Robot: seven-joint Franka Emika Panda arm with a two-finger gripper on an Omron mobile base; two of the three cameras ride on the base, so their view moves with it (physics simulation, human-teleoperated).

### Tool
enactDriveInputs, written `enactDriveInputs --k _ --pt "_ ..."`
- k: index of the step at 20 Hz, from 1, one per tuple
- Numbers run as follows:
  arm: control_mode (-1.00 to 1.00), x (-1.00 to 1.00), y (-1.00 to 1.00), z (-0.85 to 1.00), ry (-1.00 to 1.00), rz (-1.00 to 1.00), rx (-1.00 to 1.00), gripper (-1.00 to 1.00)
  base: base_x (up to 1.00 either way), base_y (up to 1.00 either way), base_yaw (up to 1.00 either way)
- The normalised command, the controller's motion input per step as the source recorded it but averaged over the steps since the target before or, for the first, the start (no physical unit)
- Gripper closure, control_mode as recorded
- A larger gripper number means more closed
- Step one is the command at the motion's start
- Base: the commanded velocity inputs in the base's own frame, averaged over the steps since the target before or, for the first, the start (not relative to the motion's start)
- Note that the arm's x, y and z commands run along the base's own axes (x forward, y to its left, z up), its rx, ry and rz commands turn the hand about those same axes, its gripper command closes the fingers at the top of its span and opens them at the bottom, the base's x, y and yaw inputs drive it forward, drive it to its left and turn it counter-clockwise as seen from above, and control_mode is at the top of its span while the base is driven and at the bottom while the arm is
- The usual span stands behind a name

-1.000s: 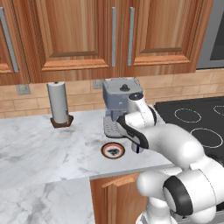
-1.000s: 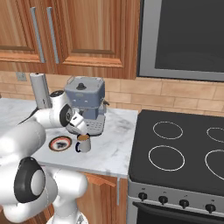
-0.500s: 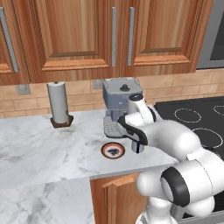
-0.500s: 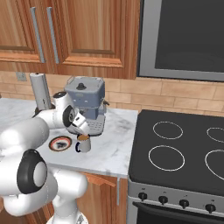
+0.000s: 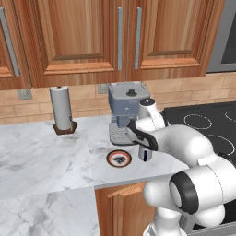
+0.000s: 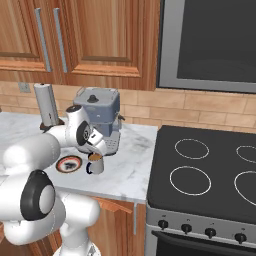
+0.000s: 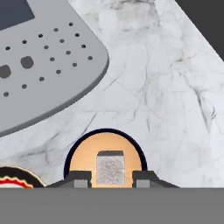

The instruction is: Take a sugar cube from the saucer and place it inside the coffee. Then, grab milk from the fridge and place it next to the coffee on the counter to sweeten the coffee.

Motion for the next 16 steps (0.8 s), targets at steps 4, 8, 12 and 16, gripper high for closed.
enactDriveInputs --k 4,8,12,16 --pt "-1.0 0.0 -0.02 0.1 -0.01 0.0 0.0 -1.0 0.0 0.0 0.0" --pt "-1.0 0.0 0.01 0.41 -0.06 0.0 0.0 -1.0 0.0 0.0 0.0" --pt "-1.0 -0.08 0.0 0.57 -0.1 0.0 0.0 -1.0 0.0 0.0 0.0" --pt "-1.0 -0.49 -0.26 0.59 -0.13 0.02 0.0 -1.0 0.0 0.0 0.0"
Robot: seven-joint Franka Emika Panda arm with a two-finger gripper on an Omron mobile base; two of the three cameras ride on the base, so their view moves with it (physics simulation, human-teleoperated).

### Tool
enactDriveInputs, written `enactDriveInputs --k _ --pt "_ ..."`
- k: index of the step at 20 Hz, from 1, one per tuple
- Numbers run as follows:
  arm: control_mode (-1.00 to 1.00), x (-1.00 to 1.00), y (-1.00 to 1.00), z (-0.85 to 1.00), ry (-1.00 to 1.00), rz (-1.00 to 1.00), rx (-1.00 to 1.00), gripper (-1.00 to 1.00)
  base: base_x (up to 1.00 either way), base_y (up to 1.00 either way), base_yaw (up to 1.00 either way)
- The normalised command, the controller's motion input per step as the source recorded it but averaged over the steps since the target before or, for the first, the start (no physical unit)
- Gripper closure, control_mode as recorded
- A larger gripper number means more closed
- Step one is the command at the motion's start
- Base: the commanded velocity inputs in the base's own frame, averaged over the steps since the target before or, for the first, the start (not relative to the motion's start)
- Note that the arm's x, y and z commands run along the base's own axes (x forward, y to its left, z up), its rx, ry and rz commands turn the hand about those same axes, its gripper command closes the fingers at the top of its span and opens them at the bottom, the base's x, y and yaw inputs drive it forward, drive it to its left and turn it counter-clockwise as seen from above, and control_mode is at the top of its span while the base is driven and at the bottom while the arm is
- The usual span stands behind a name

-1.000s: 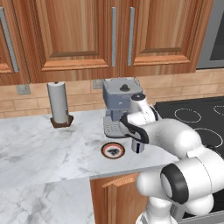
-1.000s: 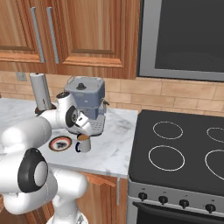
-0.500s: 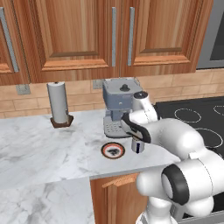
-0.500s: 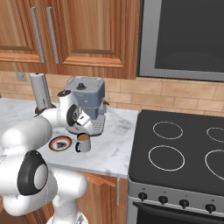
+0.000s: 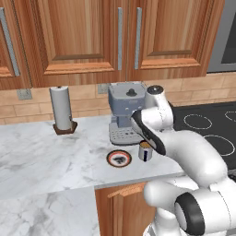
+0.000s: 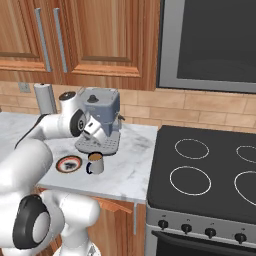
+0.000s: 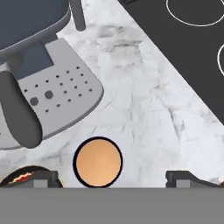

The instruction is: Take a sugar cube from the saucer and place it inside the coffee. Then, grab milk from the fridge and place it next to the coffee on the counter to sweeten the coffee.

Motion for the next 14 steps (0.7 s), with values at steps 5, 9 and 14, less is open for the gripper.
enactDriveInputs --k 5,9,14 --pt "-1.0 -0.72 -0.65 0.55 -0.1 0.05 0.06 -1.0 0.0 0.0 0.0" --pt "-1.0 -0.61 -0.79 0.44 -0.08 0.09 0.08 -1.0 0.0 0.0 0.0" --pt "-1.0 -0.48 -0.67 0.22 -0.15 0.08 0.04 -1.0 0.0 0.0 0.0"
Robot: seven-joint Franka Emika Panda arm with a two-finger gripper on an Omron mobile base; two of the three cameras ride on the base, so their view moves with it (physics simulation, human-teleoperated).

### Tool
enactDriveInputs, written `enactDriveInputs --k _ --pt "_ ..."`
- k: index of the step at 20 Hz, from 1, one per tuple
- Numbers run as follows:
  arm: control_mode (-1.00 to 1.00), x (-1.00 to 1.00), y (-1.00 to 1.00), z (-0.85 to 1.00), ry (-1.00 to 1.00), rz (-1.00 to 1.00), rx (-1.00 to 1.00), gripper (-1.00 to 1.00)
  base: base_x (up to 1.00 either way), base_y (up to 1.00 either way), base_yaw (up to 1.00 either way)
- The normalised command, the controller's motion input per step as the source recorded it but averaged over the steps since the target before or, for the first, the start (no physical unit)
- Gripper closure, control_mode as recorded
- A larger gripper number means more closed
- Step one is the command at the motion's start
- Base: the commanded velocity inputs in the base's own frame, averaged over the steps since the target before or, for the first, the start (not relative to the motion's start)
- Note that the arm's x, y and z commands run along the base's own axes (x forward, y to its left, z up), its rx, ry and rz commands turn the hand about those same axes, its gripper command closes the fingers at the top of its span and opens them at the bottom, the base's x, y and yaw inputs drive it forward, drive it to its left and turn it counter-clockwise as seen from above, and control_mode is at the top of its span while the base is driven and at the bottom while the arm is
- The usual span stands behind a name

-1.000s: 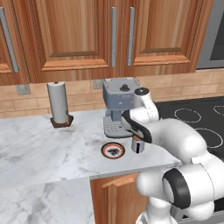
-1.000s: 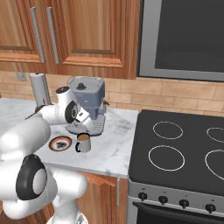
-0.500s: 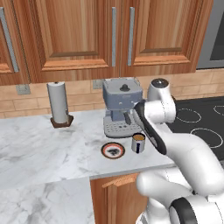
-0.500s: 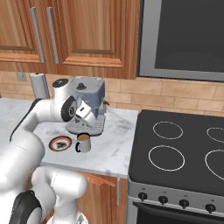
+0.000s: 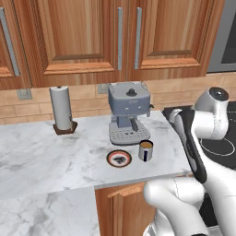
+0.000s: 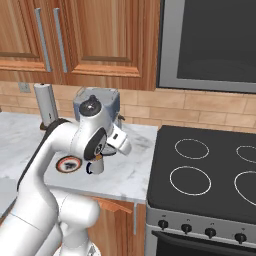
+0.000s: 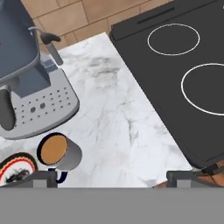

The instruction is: Take a sugar cube from the saucer and place it inside the coffee. Then, grab milk from the fridge and place it next to the coffee on the counter to sweeten the coffee.

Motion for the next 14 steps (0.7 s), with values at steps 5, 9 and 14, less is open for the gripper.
enactDriveInputs --k 5,9,14 --pt "-1.0 -0.04 -0.08 0.0 -0.01 0.01 0.0 -1.0 0.0 0.0 0.0" --pt "1.0 -0.13 0.0 0.0 0.0 0.0 0.0 -1.0 -0.16 0.0 0.0" --pt "1.0 0.0 0.0 0.0 0.0 0.0 0.0 -1.0 -0.85 -0.15 -0.21"
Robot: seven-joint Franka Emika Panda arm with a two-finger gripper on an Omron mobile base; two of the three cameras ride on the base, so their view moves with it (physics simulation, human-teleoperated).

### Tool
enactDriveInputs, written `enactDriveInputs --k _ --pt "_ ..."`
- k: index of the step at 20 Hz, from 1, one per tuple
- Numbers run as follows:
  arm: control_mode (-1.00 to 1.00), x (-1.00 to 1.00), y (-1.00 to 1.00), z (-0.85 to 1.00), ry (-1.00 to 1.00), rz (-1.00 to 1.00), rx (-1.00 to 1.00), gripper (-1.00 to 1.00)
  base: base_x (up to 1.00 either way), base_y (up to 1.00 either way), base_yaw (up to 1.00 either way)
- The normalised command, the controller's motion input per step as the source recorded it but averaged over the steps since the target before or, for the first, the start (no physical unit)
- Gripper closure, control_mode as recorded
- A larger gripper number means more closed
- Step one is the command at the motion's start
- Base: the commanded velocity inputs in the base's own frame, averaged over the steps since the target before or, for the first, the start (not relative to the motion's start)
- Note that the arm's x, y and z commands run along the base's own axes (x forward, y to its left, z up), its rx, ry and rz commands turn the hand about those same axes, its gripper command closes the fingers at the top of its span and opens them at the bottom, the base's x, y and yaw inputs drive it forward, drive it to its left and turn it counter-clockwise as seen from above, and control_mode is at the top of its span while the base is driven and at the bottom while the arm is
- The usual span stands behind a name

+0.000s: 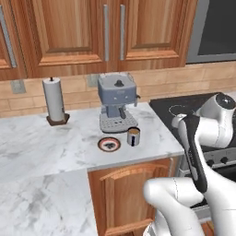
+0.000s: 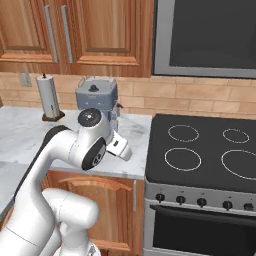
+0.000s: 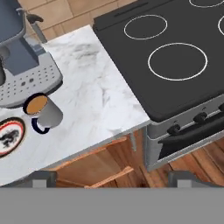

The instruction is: Take a sugar cube from the saucer and place it inside the coffee. Then, grab milk from the fridge and place it next to the coffee on the counter to sweeten the coffee.

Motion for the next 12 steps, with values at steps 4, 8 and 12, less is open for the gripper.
enactDriveInputs --k 4,8,12 --pt "1.0 0.0 0.0 0.0 0.0 0.0 0.0 -1.0 -0.56 -0.36 -0.51" --pt "1.0 0.0 0.0 0.0 0.0 0.0 0.0 -1.0 -0.17 -0.39 -0.63" --pt "1.0 0.0 0.0 0.0 0.0 0.0 0.0 -1.0 0.0 -0.54 -0.67"
